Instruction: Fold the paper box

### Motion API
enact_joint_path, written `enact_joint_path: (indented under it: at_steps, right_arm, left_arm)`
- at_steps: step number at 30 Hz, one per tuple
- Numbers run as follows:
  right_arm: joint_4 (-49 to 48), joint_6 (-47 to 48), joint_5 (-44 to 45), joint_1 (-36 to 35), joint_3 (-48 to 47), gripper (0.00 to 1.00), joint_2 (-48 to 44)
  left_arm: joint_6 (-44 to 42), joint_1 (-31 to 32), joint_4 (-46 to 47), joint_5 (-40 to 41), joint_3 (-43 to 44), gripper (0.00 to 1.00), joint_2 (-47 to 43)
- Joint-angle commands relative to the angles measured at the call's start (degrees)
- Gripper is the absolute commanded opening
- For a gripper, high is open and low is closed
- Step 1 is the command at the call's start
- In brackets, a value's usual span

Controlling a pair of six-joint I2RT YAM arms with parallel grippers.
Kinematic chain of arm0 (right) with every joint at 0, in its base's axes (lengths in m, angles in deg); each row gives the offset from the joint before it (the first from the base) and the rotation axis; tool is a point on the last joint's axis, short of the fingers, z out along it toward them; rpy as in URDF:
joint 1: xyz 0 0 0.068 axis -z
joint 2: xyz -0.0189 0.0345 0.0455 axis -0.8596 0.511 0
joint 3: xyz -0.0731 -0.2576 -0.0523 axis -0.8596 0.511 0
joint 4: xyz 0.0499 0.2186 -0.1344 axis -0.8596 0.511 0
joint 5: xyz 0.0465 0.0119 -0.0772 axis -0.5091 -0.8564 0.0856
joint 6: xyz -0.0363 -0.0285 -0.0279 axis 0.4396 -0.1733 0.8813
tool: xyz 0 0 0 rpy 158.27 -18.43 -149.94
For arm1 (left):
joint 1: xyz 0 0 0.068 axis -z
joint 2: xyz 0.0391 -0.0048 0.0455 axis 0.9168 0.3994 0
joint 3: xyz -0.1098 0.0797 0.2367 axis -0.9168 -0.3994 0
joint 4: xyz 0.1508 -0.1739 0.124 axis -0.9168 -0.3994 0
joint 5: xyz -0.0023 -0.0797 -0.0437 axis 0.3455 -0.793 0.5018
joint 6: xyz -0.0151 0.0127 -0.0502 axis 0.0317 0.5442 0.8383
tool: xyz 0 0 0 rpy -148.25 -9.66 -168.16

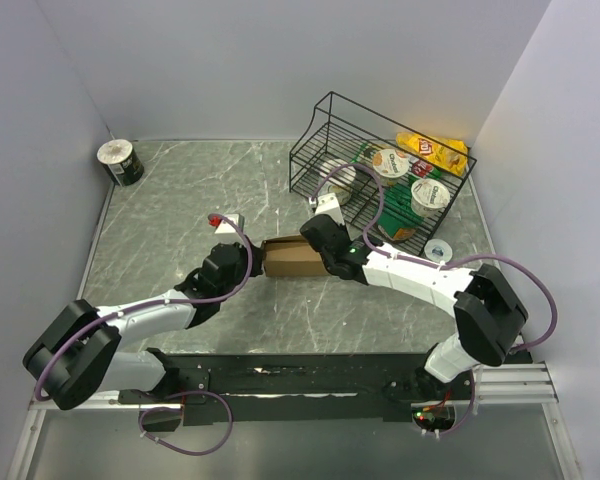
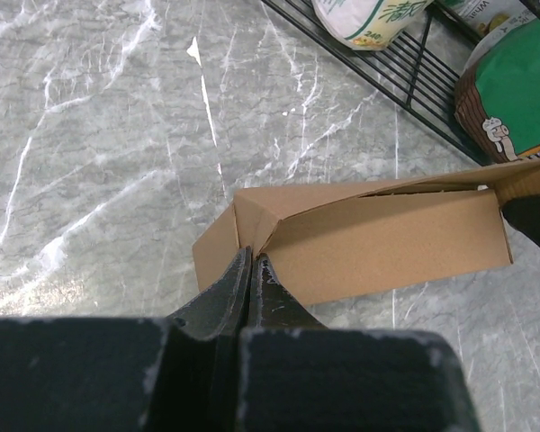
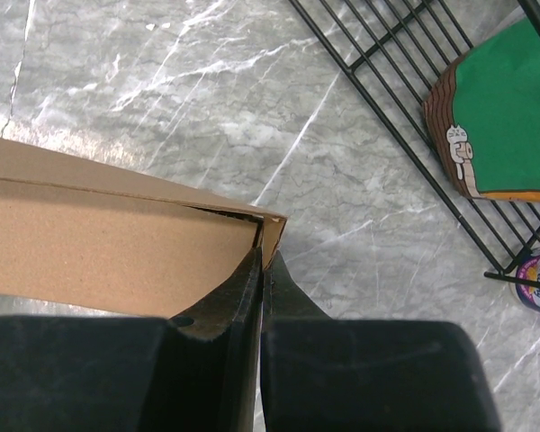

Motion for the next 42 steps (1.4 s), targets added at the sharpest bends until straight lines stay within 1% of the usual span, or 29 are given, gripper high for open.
enact_joint_path:
  at_steps: [1, 3, 6, 13, 17, 22, 23, 26, 30, 36, 38, 39, 40, 42]
  right_arm:
    - [1.5, -0.7, -2.2, -0.6, -2.6, 0.11, -3.1]
    - [2.1, -0.8, -2.4, -0.6, -2.7, 0.18, -3.6]
    - [2.9, -0.6, -2.7, -0.1, -2.8, 0.25, -5.4]
    - [4.1, 1.2, -3.6, 0.9, -3.1, 0.36, -10.1]
    - [4.1, 2.1, -5.1, 1.3, -2.3, 0.45, -11.9]
    - [3.6, 3.6, -7.3, 2.2, -0.4, 0.51, -11.6]
    - [3.4, 3.8, -8.1, 2.3, 0.2, 0.53, -11.8]
    - [2.7, 4.4, -11.0, 3.7, 1.6, 0.56, -12.1]
    - [0.6, 6.0, -14.5, 5.4, 3.3, 0.56, -12.5]
    - [-2.0, 7.9, -16.4, 7.8, 5.1, 0.54, -11.1]
    - [-3.3, 9.0, -16.9, 8.1, 5.6, 0.50, -10.6]
    - [-4.5, 10.1, -17.2, 8.5, 6.0, 0.47, -10.6]
    - [-5.0, 10.6, -17.2, 8.6, 6.0, 0.37, -10.4]
    - [-6.4, 11.6, -17.0, 8.8, 6.0, 0.29, -9.8]
  left_arm:
    - [0.3, 1.0, -11.9, -3.0, -2.4, 0.01, 2.4]
    - [0.0, 1.0, -12.1, -3.1, -2.2, 0.01, 2.1]
    - [-0.5, 0.9, -12.8, -3.2, -1.8, 0.01, 1.6]
    - [-1.3, 0.9, -14.8, -2.9, -0.2, 0.01, 0.7]
    - [-1.5, 1.0, -15.7, -2.7, 0.6, 0.01, 0.7]
    - [-1.5, 1.0, -16.3, -3.0, 1.5, 0.01, 1.1]
    - [-1.6, 1.0, -16.4, -3.0, 1.7, 0.01, 1.0]
    - [-1.6, 1.0, -16.7, -2.9, 1.9, 0.01, 1.2]
    - [-1.8, 1.0, -16.9, -3.1, 2.3, 0.01, 1.4]
    - [-2.1, 0.9, -17.1, -3.3, 2.4, 0.01, 1.3]
    - [-2.2, 0.9, -17.1, -3.3, 2.5, 0.01, 1.4]
    - [-2.2, 1.0, -17.1, -3.4, 2.5, 0.01, 1.4]
    - [-2.3, 0.9, -17.1, -3.5, 2.5, 0.01, 1.4]
    - [-2.4, 0.9, -17.1, -3.5, 2.5, 0.01, 1.5]
